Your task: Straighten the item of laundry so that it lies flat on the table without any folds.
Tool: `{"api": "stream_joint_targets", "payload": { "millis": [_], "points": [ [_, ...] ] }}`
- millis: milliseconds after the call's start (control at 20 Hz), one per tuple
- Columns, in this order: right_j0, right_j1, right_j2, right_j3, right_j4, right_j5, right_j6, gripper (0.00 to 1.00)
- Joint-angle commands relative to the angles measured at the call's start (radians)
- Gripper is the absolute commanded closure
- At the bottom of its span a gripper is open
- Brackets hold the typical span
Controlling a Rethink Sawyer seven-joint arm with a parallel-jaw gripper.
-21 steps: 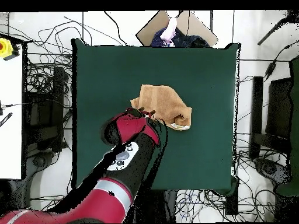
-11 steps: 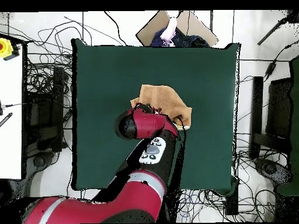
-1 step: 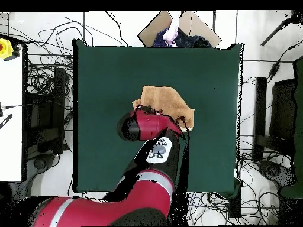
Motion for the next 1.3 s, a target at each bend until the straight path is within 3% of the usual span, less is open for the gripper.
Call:
{"api": "stream_joint_targets", "payload": {
  "millis": [50, 350, 700, 1200, 1300],
  "points": [
    [0.079, 0.035, 0.059, -0.053, -0.069, 0.09, -0.003, 0.0],
    [0.078, 0.035, 0.102, -0.111, -0.124, 0.121, -0.064, 0.0],
    [0.086, 0.126, 0.079, -0.226, -0.153, 0.099, -0.038, 0.0],
    [0.141, 0.099, -0.028, -0.195, -0.141, 0.077, 0.065, 0.0],
    [0.112, 0.075, 0.01, -0.175, -0.151, 0.066, 0.037, 0.0]
  ]
}}
